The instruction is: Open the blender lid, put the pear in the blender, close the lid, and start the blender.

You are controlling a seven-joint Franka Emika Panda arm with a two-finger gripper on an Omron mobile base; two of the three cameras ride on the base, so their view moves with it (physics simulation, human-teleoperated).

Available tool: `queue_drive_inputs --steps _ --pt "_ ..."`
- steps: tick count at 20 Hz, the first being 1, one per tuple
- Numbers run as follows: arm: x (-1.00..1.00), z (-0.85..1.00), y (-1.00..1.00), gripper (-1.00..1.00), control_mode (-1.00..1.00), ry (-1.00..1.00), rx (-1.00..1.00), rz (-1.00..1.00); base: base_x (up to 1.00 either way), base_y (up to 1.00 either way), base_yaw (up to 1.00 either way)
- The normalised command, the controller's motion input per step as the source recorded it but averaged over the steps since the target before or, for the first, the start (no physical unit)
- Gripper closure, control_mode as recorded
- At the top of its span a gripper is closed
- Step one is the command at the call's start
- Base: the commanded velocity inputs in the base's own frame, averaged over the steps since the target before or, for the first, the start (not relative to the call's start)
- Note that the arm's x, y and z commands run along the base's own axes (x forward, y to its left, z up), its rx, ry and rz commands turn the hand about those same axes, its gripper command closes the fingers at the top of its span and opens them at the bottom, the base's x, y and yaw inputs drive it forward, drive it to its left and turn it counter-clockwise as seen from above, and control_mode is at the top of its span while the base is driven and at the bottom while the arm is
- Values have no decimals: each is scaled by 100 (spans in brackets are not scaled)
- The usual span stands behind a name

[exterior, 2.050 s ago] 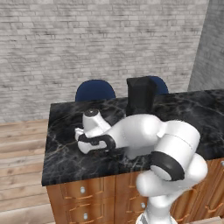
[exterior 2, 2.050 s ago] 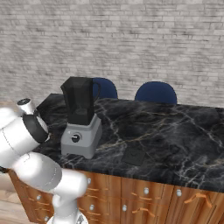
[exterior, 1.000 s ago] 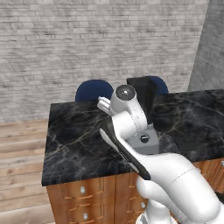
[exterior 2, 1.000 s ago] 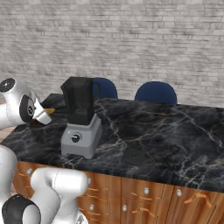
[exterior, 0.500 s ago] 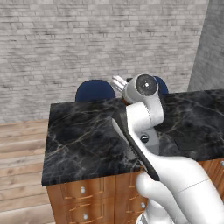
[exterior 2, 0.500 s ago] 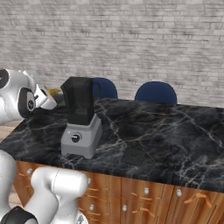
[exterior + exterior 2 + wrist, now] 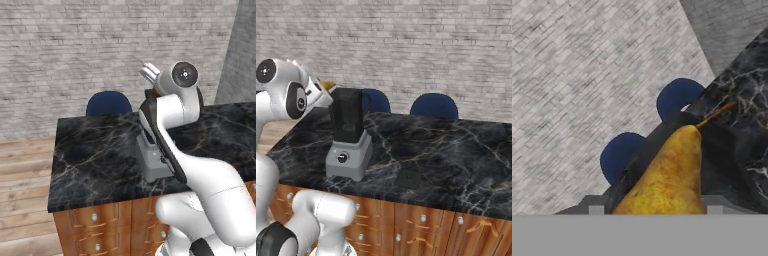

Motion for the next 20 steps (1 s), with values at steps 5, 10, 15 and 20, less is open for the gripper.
queue_drive_inputs --steps 5,10,15,20 --pt "64 -1 -34 100 -100 18 0 0 0 0 0" --pt "58 -16 -7 100 -100 24 0 6 0 0 0" --pt "35 -29 0 100 -100 19 -4 12 0 0 0" --pt "23 -38 -2 100 -100 19 -4 11 0 0 0"
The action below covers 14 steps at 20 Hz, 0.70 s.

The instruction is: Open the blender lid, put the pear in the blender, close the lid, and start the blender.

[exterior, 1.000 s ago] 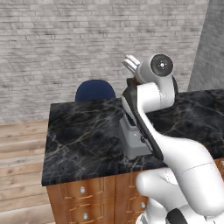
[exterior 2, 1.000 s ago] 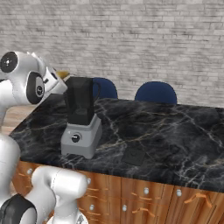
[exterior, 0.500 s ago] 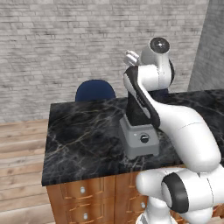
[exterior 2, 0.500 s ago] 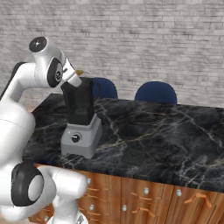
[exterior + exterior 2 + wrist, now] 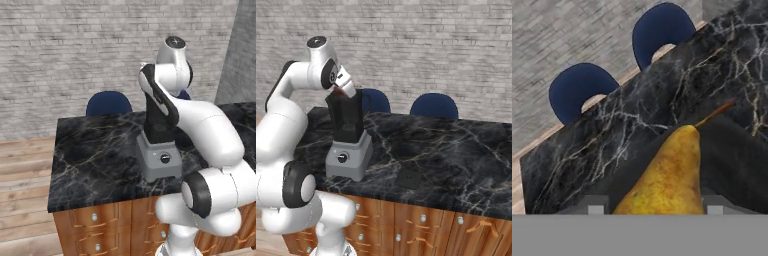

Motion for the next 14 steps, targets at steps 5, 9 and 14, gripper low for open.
queue_drive_inputs --steps 5,9,14 --pt "19 -30 -8 100 -100 19 -3 11 0 0 0" --pt "6 -28 -26 100 -100 17 -2 10 0 0 0" --pt "-49 -29 -35 100 -100 1 0 6 0 0 0"
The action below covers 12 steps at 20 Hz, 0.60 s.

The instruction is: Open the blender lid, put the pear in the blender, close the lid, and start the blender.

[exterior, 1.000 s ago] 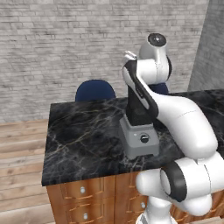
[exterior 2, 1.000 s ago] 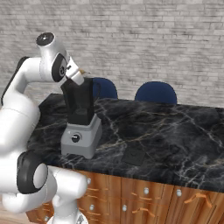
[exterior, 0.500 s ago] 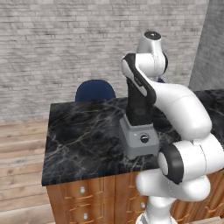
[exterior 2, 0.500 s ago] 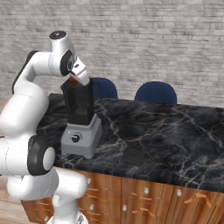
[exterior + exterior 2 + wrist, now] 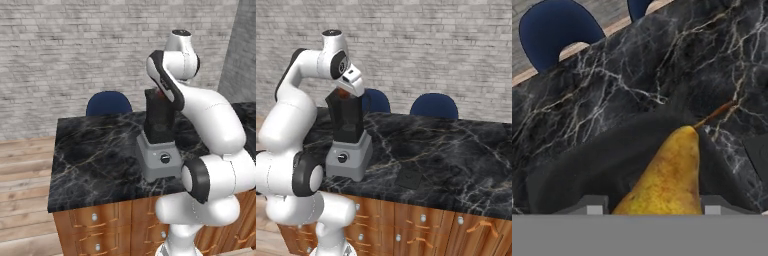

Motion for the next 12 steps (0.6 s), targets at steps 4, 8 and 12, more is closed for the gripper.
queue_drive_inputs --steps 4,8,12 --pt "-61 -44 2 100 -100 0 -1 8 0 0 0" --pt "-19 -48 22 100 -100 3 -3 11 0 0 0" --pt "-4 -45 11 100 -100 10 -1 15 0 0 0"
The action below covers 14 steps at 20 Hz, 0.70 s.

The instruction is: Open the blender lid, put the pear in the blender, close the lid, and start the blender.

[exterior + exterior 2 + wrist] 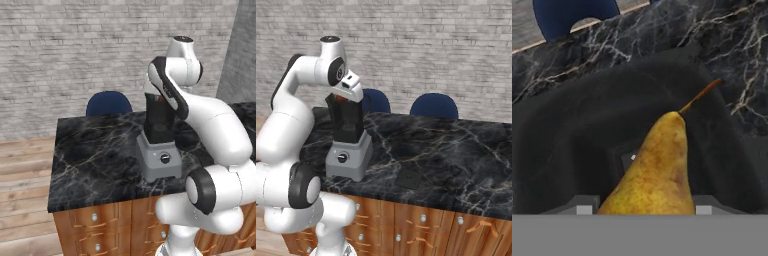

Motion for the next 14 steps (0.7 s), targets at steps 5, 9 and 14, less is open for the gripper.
queue_drive_inputs --steps 5,9,14 --pt "-10 -50 14 -100 -100 15 -2 17 0 0 0" --pt "-3 -34 14 -100 -100 10 0 14 0 0 0" --pt "-2 -12 0 -100 -100 0 0 7 0 0 0"
